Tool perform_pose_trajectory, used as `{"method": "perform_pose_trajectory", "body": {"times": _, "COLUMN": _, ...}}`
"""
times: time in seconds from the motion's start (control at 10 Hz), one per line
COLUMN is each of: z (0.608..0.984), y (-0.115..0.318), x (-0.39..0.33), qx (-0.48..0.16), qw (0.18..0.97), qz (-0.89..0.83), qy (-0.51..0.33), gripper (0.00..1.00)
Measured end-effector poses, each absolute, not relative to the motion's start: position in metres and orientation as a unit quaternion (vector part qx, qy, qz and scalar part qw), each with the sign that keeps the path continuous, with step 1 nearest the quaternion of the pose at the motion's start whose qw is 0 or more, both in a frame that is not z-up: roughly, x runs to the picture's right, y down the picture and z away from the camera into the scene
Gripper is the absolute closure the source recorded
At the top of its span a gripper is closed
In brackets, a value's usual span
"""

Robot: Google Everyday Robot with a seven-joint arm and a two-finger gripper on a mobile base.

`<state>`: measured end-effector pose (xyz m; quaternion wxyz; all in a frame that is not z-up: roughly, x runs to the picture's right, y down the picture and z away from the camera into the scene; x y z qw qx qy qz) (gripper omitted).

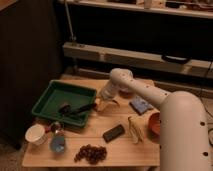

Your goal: Place apple in plastic cup

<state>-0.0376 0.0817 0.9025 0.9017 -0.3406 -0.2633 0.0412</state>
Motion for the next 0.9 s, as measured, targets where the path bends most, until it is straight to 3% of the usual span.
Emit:
{"method": "perform_pose_trajectory", "body": {"times": 0.1, "z": 0.892, "y": 0.074, "x": -0.030, "qx": -0.340, "qw": 0.903, "qz": 0.049, "qy": -0.258, "gripper": 0.87}}
{"method": "perform_pose_trajectory", "body": {"times": 0.3, "z": 0.865, "y": 0.058, "x": -0.011, "qx": -0.326, "qw": 0.912, "qz": 0.062, "qy": -0.241, "gripper": 0.99}}
{"method": "perform_pose_trajectory", "body": {"times": 0.5, "z": 0.818, "y": 0.032, "x": 0.011, "qx": -0.307, "qw": 0.918, "qz": 0.077, "qy": -0.240, "gripper": 1.00}}
{"method": "perform_pose_trajectory", "body": {"times": 0.9, "z": 0.759, "y": 0.026, "x": 0.000, "qx": -0.326, "qw": 0.893, "qz": 0.041, "qy": -0.308, "gripper": 1.00}}
